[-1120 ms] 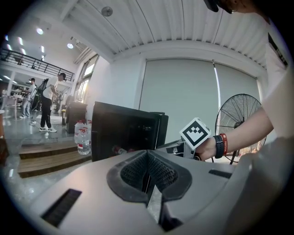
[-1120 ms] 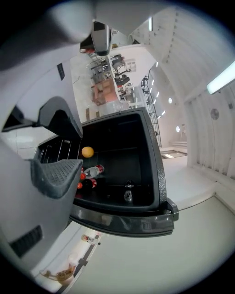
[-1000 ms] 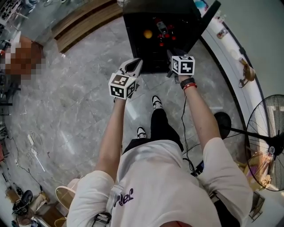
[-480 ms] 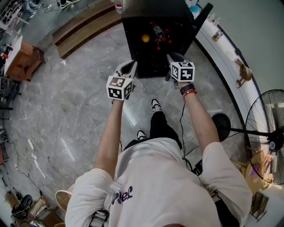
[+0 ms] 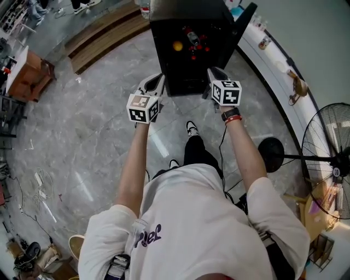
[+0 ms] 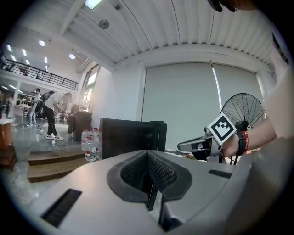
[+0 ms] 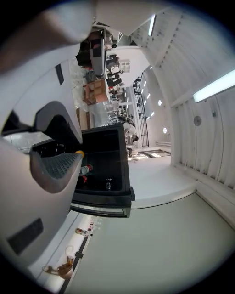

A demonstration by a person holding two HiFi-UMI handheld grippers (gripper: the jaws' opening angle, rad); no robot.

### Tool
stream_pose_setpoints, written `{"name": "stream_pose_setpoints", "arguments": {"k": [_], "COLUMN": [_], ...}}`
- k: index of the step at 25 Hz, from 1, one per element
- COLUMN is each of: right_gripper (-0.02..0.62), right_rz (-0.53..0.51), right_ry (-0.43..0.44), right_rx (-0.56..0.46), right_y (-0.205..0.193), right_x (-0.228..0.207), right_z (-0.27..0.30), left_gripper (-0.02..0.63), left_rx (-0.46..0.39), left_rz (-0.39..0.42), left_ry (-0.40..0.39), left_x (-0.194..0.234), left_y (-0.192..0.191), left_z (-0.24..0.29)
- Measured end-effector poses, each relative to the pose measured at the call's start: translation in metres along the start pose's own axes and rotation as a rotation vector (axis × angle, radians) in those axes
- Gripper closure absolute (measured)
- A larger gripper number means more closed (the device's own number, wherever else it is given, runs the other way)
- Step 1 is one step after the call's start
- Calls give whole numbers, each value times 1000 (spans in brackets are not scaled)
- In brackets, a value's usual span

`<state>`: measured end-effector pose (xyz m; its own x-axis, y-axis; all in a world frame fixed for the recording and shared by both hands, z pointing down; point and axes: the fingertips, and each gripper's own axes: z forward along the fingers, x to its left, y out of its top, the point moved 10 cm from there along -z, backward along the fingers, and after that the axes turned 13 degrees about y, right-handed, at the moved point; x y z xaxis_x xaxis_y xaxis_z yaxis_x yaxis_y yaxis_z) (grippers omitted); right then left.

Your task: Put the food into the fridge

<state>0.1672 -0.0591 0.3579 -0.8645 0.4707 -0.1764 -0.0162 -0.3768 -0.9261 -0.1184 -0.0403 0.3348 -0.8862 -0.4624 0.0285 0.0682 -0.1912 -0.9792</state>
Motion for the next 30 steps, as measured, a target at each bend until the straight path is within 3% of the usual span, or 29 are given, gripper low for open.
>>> {"name": "stream_pose_setpoints", "arguments": {"k": [30], "right_gripper": [580], "right_rz": [18], "right_ry": [-110], "right_rx": [-206], "right_y": [-6], "right_x": [66], "right_z": [-70], "left_gripper": [588], "left_rx": [-125], "left_rz": [22], "left_ry": [202], "left_x": [-4], "left_y": [5], "left_z": [-68]}}
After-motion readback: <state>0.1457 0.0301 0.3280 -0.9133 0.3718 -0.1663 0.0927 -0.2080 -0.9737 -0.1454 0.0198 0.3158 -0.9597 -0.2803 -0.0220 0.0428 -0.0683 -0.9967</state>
